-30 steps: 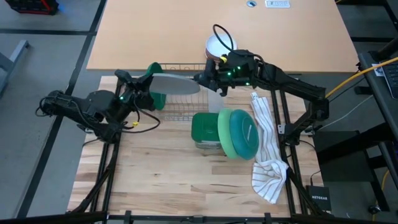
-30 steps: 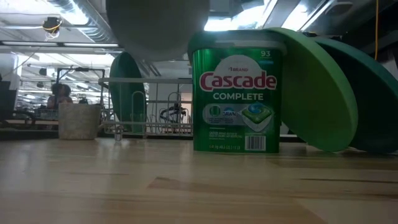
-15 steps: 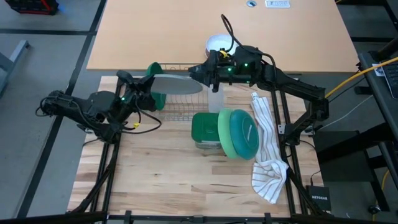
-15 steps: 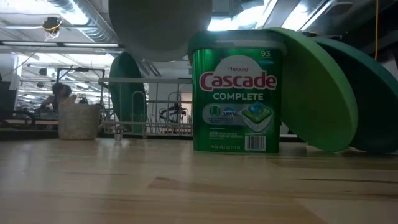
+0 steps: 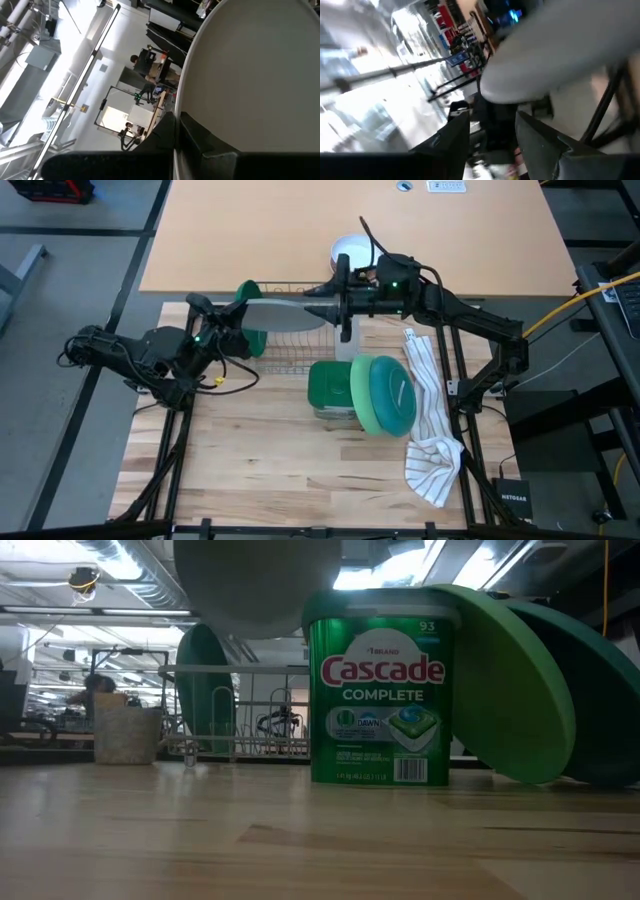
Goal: Sort dishes
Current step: Put the gray plate into the dish rack
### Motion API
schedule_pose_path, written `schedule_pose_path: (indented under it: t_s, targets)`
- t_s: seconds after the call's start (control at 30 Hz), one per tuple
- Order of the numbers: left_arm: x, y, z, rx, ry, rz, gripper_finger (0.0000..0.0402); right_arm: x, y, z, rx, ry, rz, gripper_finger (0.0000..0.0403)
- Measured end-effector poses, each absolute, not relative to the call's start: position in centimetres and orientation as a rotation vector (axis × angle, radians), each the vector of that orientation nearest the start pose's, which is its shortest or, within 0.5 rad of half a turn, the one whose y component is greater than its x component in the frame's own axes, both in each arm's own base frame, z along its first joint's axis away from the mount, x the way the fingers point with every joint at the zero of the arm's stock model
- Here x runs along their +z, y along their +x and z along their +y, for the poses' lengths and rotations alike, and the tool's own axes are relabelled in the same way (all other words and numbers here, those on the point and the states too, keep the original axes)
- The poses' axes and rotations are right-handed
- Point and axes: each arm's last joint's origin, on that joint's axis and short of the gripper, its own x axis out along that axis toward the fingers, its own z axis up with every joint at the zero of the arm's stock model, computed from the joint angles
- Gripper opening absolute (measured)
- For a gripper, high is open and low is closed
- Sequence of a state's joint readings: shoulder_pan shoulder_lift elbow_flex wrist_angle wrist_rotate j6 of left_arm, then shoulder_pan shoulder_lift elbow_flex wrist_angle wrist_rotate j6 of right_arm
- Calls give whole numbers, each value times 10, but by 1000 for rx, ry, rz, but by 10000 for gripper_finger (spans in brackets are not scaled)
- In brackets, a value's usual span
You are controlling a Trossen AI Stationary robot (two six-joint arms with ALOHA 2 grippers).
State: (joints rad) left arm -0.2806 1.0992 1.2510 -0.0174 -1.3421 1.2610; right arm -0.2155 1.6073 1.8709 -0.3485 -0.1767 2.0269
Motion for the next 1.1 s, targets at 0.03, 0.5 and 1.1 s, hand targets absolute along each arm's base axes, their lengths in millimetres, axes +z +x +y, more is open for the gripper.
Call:
schedule_pose_path:
  t_s: [0.03, 0.5, 1.1]
  targets:
    - [445, 206, -30, 961, 1032, 574, 0, 481, 340, -69, -104, 2105, 23, 163]
    - [445, 206, -30, 961, 1032, 574, 0, 473, 339, -69, -233, 2559, 1, 163]
    - [448, 207, -29, 929, 1037, 526, 0, 470, 338, -73, -309, 2547, -142, 163]
